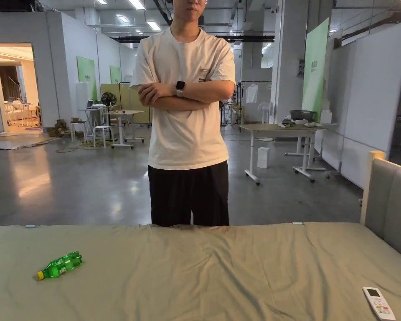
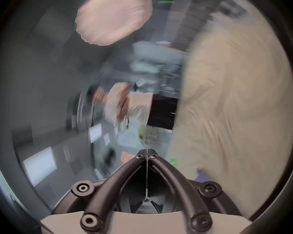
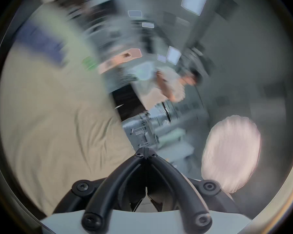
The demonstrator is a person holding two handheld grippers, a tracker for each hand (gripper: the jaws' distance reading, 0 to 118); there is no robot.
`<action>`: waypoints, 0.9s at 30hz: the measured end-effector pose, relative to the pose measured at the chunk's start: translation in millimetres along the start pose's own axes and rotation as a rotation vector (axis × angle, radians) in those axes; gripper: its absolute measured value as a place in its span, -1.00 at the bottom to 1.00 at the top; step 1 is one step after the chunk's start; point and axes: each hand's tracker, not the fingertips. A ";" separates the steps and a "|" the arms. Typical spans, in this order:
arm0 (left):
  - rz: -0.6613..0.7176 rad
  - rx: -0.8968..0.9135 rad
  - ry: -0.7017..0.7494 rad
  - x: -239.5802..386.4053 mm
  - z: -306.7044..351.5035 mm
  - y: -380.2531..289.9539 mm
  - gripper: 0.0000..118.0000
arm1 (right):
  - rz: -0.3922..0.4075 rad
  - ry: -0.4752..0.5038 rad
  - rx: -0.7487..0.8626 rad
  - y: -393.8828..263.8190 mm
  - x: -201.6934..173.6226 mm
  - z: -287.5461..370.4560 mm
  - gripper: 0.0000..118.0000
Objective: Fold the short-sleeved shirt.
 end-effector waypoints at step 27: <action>1.703 0.019 -0.178 -50.8 18.5 -63.7 -1.00 | -1.510 -0.227 -0.175 -79.2 43.9 26.4 -1.00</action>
